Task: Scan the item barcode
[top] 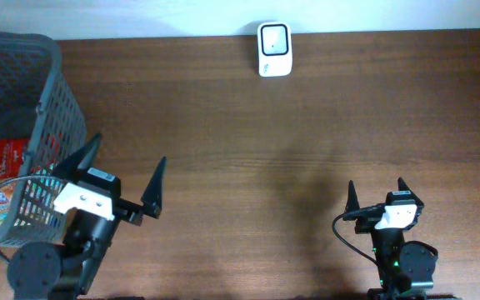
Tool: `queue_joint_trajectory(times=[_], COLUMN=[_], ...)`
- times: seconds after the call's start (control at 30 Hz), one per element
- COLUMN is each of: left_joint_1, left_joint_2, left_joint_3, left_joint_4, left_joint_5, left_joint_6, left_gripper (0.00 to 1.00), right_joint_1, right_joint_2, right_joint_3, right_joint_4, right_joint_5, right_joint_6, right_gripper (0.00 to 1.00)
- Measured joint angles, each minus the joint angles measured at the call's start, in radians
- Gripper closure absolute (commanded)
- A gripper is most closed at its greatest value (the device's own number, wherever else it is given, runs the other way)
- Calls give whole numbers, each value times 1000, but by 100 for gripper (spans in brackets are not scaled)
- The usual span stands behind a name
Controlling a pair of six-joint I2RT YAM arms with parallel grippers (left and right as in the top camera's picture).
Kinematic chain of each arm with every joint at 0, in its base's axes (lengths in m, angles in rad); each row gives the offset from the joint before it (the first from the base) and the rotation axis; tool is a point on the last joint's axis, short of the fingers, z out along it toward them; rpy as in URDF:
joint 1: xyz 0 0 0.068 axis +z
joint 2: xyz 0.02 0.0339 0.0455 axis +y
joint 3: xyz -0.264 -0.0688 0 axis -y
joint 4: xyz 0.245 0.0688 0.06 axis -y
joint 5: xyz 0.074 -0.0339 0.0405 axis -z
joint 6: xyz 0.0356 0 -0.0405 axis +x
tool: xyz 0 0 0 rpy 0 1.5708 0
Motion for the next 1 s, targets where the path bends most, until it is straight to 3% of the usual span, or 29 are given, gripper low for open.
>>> queue_joint_trajectory(times=[0.1,0.17,0.27,0.37,0.5,0.6,0.77,1.0], left_joint_1=[0,0,1,1,82,340,618,654], left_joint_2=[63,163,455,725,903,949,968,1094], left_joint_3=[55,196,645,993,1142,1196,1204,1206], left_joint_4=[-114,-329,-787,-990,-1048,-1025,-1018,-1059], left_joint_5=[-24,-88,-203,-270,-341,-382,-425,-457], left_joint_6=[-34,-71,-95,-96,-202,-293,-389,-429], left_gripper=[1,1,1,1,1,1,1,1], right_joint_1=[0,0,0,1,1,1,1,1], right_joint_2=[0,1,0,2,1,1,1,1], right_joint_3=[0,0,0,0,0,0,0,0], right_joint_4=[0,0,0,0,0,0,0,0], right_joint_5=[0,0,1,4,3,3,7,7], right_joint_6=[0,0,0,0,0,-1,-1,0], right_gripper=[1,1,2,1,1,1,1,1])
